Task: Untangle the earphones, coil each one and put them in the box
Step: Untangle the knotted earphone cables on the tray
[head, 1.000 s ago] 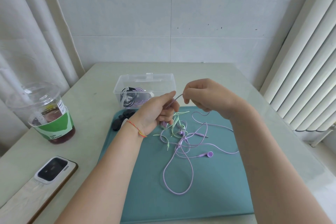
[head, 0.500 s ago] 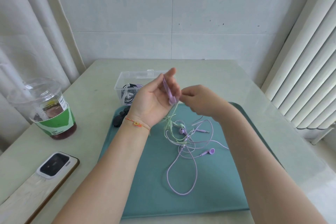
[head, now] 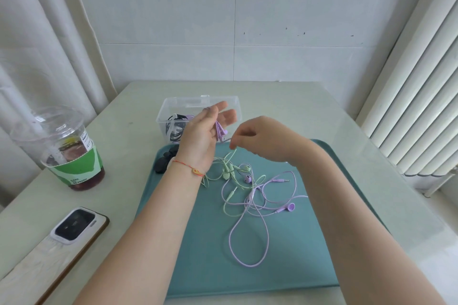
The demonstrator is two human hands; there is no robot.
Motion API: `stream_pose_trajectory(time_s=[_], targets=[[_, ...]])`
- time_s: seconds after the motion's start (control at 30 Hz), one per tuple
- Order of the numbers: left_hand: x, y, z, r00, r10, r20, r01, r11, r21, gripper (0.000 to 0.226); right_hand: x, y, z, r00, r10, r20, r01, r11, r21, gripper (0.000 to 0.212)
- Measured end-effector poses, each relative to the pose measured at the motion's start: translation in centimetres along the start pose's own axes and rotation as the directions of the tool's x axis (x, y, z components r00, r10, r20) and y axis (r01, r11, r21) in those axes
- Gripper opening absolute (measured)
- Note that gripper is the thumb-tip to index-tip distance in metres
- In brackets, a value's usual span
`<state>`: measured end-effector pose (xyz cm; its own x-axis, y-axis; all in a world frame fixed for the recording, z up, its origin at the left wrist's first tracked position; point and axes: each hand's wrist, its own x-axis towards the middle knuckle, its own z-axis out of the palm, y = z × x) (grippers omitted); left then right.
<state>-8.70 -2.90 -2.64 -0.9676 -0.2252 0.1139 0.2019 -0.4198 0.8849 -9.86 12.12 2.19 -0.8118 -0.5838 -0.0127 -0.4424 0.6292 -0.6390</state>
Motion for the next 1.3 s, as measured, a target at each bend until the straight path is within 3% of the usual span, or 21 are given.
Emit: stream_pose_trajectory(time_s=[0.2,0.3,0.4,0.47,0.57,0.67,0.73,0.8,0.97,1.1,1.17,1.3], targets=[[-0.8,-0.2,0.7,0.965,-0.177,0.196,0.098,0.929,0.357,0.031,0.1,0.7,-1.4,0.961,-0.034,-0.276,0.044,0.999,0.028,0.020],[-1.1,0.0,1.2,0.864,-0.370,0.341,0.264,0.910,0.319,0.044,0.3,1.4,-2.0,0.912,-0.019,-0.411,0.055,0.996,0.077,0.017],[-1.4,0.6,1.4,0.792,-0.414,0.450,0.379,0.910,0.170,0.039,0.6,2.0,-1.7,0.897,0.014,-0.442,0.052,0.989,0.136,0.016],[-1.5,0.8,1.3,0.786,-0.377,0.489,0.424,0.906,0.017,0.032,0.8,2.0,-1.3,0.904,0.018,-0.426,0.050,0.988,0.148,0.017],[-1.3,1.4,1.3,0.836,-0.290,0.466,0.445,0.854,-0.268,0.032,1.0,1.7,-0.6,0.951,0.003,-0.309,0.031,0.994,0.103,0.021],[-1.0,1.8,1.3,0.929,-0.202,0.311,0.332,0.825,-0.458,0.038,0.7,1.5,0.1,0.994,0.014,-0.106,-0.008,0.998,0.056,0.031],[-0.8,1.7,1.2,0.969,-0.139,0.205,0.224,0.844,-0.487,0.036,0.4,1.3,0.5,0.998,0.036,0.046,-0.037,0.999,0.017,0.023],[-0.6,1.4,0.9,0.986,-0.101,0.130,0.150,0.879,-0.453,0.027,0.3,1.0,0.7,0.992,0.041,0.118,-0.043,0.999,0.010,0.019],[-0.1,0.4,0.1,0.998,-0.045,0.033,0.051,0.978,-0.201,0.020,-0.1,0.6,0.0,0.997,0.048,0.056,-0.050,0.998,0.044,0.019],[-0.1,-0.4,-0.2,1.000,0.025,-0.011,-0.023,0.985,0.173,0.018,-0.3,0.5,-0.9,0.998,0.059,-0.034,-0.056,0.994,0.095,0.017],[-0.2,-0.6,-0.4,0.999,-0.006,0.036,-0.006,0.948,0.320,0.019,-0.3,0.4,-1.4,0.992,0.046,-0.115,-0.029,0.990,0.141,0.017],[-0.6,-0.2,0.3,0.958,-0.202,0.206,0.121,0.930,0.347,0.032,0.0,0.9,-1.6,0.957,0.001,-0.290,0.038,0.991,0.131,0.016]])
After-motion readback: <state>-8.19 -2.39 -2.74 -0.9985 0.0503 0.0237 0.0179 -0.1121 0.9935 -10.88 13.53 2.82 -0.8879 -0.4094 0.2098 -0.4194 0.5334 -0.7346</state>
